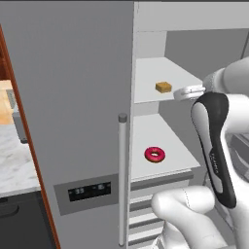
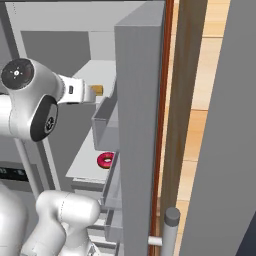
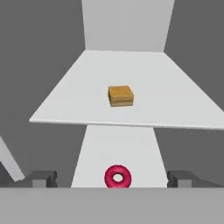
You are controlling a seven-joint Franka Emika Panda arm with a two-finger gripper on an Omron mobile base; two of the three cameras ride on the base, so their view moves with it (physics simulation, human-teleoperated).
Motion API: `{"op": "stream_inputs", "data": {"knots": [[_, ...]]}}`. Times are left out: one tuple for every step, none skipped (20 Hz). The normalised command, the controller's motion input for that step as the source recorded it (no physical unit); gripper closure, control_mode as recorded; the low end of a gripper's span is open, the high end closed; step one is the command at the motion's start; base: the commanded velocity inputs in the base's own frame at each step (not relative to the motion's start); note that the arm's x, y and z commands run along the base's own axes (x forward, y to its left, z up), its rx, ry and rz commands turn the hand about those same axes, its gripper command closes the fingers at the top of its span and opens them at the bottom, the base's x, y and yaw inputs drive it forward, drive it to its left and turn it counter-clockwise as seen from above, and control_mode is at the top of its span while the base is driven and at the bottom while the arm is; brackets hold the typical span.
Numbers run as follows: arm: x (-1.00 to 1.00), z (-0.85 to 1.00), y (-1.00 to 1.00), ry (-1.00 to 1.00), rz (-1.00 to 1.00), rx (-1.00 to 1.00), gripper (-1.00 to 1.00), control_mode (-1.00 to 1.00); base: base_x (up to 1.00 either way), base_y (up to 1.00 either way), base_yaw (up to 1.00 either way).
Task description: Take the cake and donut from the fridge and place them on the empty tray on the dining counter.
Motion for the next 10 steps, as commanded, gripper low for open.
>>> {"op": "stream_inputs", "data": {"knots": [[0.31, 0.0, 0.0, -0.17, 0.0, -0.03, -1.0, -1.0, 0.0, 0.0, 0.0], [0.39, 0.01, -0.01, -0.02, 0.0, 0.0, -1.0, -1.0, 0.0, 0.0, 0.0], [0.45, 0.04, 0.0, 0.0, 0.0, 0.0, -1.0, -1.0, 0.0, 0.0, 0.0], [0.41, 0.0, 0.0, 0.0, 0.0, 0.0, -1.0, -1.0, 0.0, 0.0, 0.0], [0.34, 0.0, -0.01, 0.0, 0.0, 0.0, -1.0, -1.0, 0.0, 0.0, 0.0], [0.37, 0.0, -0.01, 0.0, 0.0, 0.0, -1.0, -1.0, 0.0, 0.0, 0.0], [0.36, 0.0, -0.02, 0.0, 0.0, 0.0, -1.0, -1.0, 0.0, 0.0, 0.0], [0.42, 0.0, 0.0, 0.0, 0.0, 0.0, -1.0, -1.0, 0.0, 0.0, 0.0], [0.45, 0.0, 0.0, 0.0, 0.0, 0.0, -1.0, -1.0, 0.0, 0.0, 0.0], [0.51, 0.0, 0.0, 0.0, 0.0, 0.0, -1.0, -1.0, 0.0, 0.0, 0.0]]}}
